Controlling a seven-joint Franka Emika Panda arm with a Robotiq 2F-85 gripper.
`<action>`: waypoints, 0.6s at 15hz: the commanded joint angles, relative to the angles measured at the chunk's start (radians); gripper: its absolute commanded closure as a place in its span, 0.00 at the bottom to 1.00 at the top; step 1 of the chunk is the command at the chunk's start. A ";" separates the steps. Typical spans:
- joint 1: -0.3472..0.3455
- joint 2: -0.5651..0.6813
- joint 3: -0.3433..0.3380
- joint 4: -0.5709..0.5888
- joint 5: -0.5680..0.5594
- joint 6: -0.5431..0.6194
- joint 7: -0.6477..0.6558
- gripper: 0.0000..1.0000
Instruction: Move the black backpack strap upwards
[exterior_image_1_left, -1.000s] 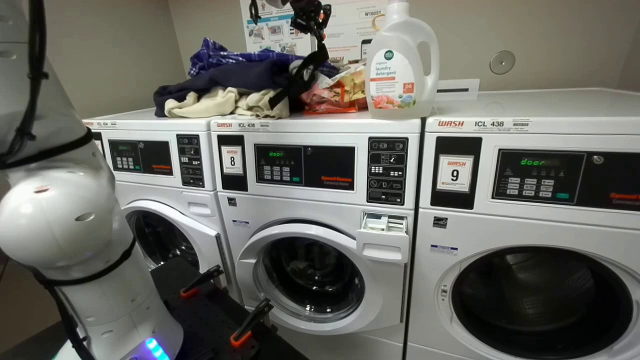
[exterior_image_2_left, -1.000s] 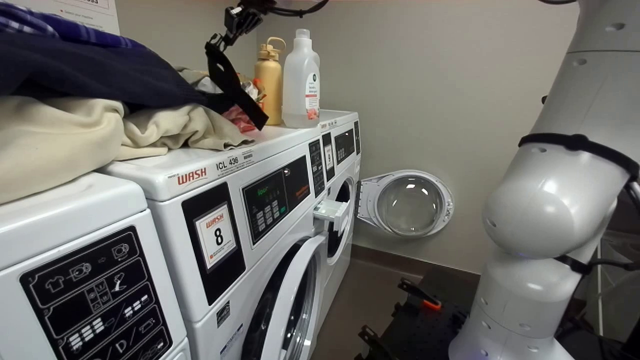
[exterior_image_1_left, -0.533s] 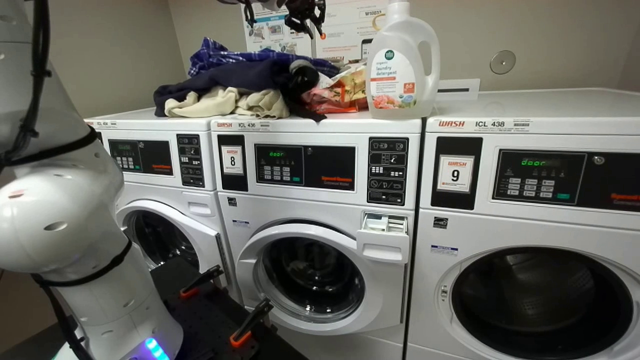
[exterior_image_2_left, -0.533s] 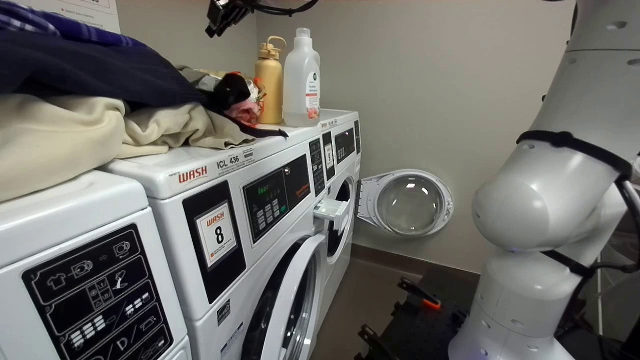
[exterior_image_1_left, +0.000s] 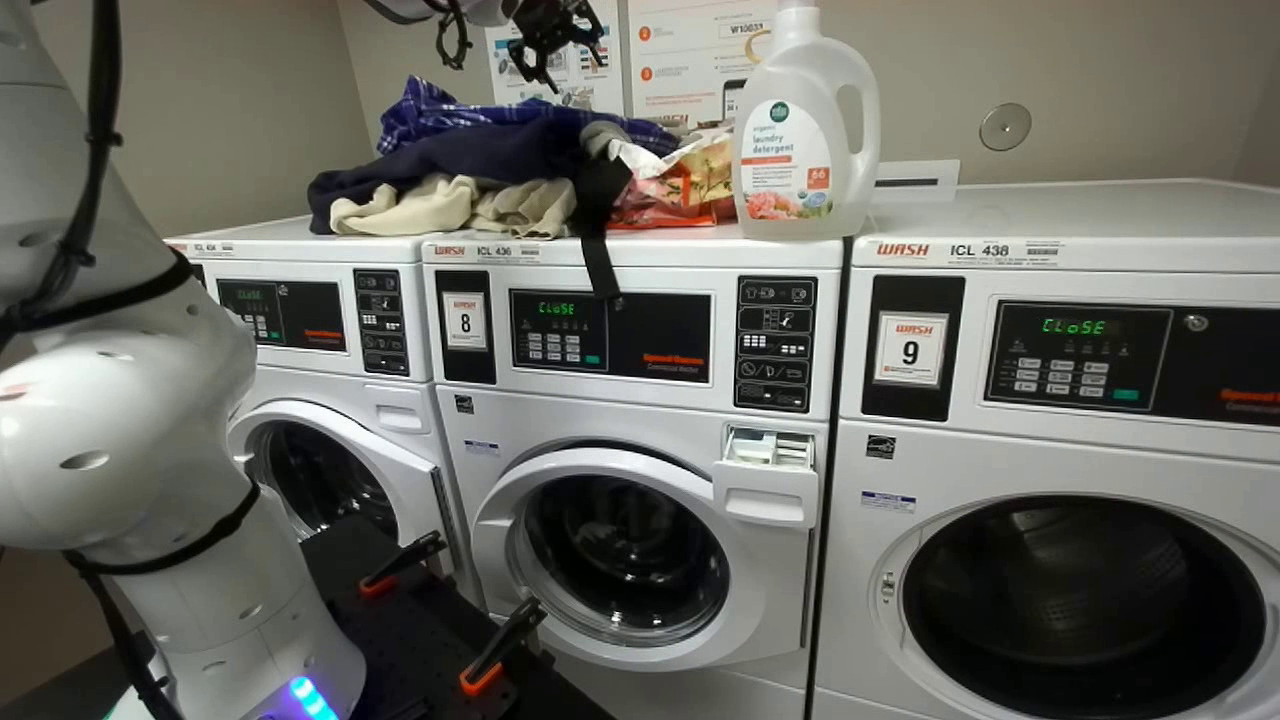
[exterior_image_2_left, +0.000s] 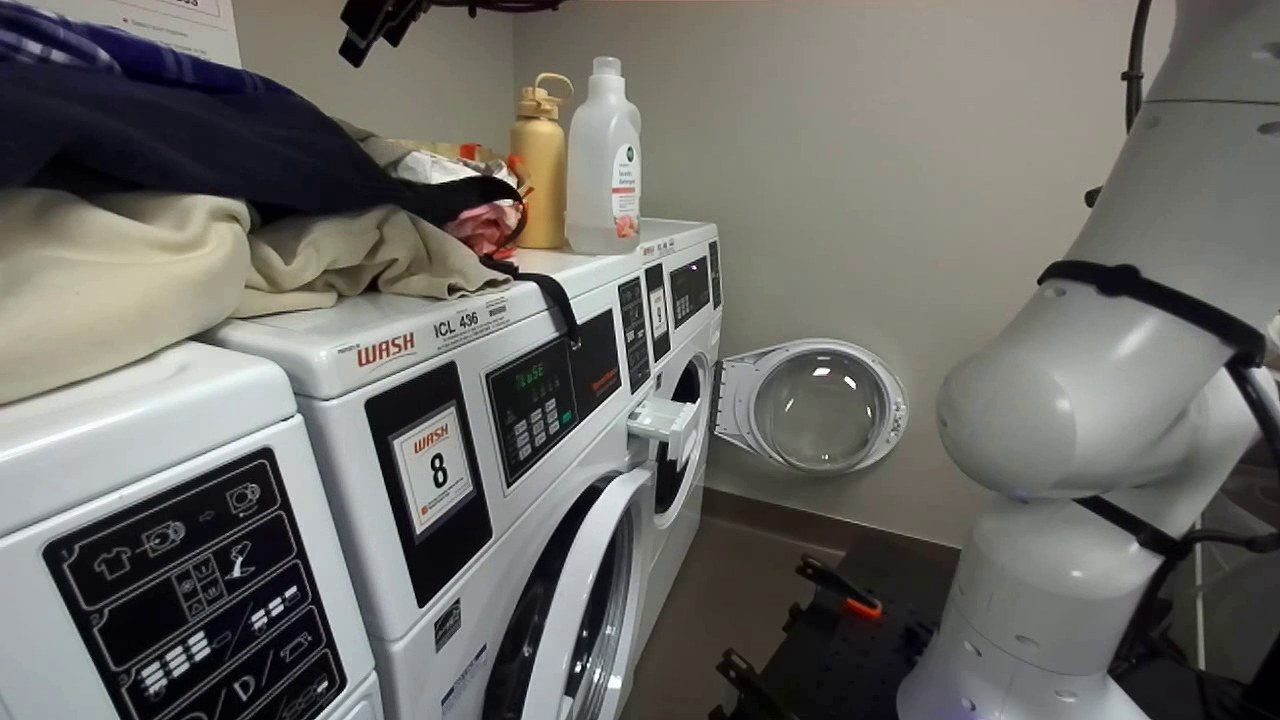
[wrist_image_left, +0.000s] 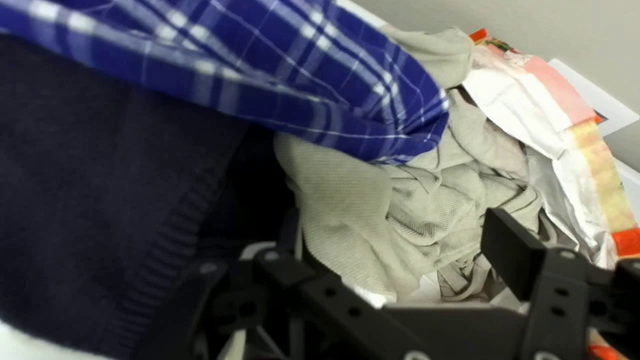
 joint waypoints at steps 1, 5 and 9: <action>-0.001 0.006 0.066 0.084 -0.149 -0.210 0.000 0.00; 0.236 0.062 -0.081 0.172 -0.280 -0.476 -0.082 0.00; 0.474 0.082 -0.288 0.217 -0.288 -0.686 -0.264 0.00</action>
